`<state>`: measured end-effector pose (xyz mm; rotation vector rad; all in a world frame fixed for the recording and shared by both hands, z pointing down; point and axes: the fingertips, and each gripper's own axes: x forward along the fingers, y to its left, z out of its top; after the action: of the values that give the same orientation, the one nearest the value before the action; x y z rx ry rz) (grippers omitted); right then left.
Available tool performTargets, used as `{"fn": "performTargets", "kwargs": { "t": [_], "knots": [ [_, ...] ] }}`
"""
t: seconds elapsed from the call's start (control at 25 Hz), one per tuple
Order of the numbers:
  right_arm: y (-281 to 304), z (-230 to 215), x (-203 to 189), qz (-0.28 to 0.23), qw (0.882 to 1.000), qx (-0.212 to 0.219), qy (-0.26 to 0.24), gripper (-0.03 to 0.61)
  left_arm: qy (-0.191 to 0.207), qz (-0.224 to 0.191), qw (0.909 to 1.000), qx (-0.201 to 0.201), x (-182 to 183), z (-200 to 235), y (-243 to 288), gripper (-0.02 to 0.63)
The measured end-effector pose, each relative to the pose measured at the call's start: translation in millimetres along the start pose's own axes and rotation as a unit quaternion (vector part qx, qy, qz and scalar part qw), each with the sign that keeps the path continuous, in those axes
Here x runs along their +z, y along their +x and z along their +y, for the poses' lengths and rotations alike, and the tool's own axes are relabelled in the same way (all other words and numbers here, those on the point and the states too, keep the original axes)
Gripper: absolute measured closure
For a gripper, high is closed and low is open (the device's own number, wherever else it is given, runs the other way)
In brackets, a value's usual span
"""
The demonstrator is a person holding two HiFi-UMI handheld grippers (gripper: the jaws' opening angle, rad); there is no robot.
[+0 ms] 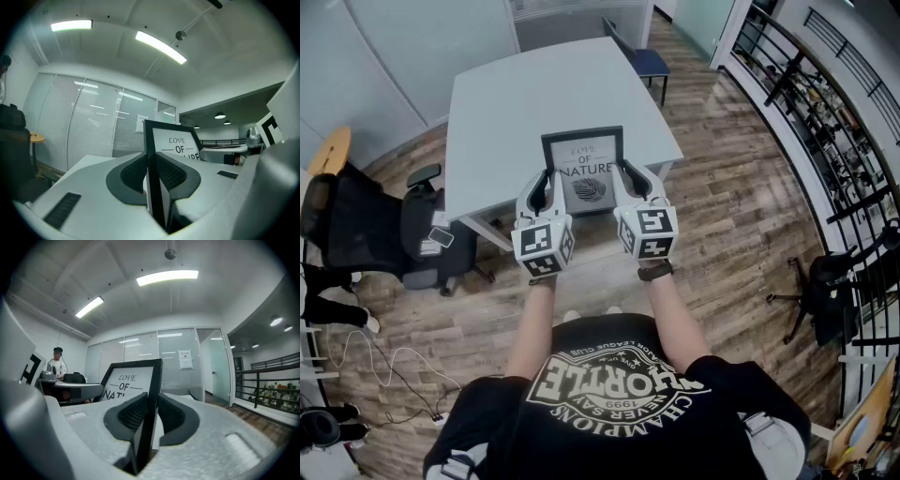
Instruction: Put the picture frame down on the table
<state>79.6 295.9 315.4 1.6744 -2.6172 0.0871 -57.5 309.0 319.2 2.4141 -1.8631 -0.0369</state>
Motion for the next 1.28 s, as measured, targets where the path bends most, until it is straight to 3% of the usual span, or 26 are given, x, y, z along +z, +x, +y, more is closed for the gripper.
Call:
{"fn": "performTargets", "kwargs": {
  "t": [0.44,0.84,1.28],
  "knots": [
    [-18,-34,-2,-0.013,1.0,0.0,0.005,0.511,0.0,-0.009,0.9998,0.016,-4,-37,6,0.546],
    [-20,-29,-21,-0.009,1.0,0.022,0.009,0.514,-0.011,-0.005,0.9985,0.053,-25,-37,-9,0.546],
    [54,-43,-22,-0.01,1.0,0.018,0.003,0.515,-0.007,-0.017,0.998,0.061,-25,-2,54,0.546]
  ]
}}
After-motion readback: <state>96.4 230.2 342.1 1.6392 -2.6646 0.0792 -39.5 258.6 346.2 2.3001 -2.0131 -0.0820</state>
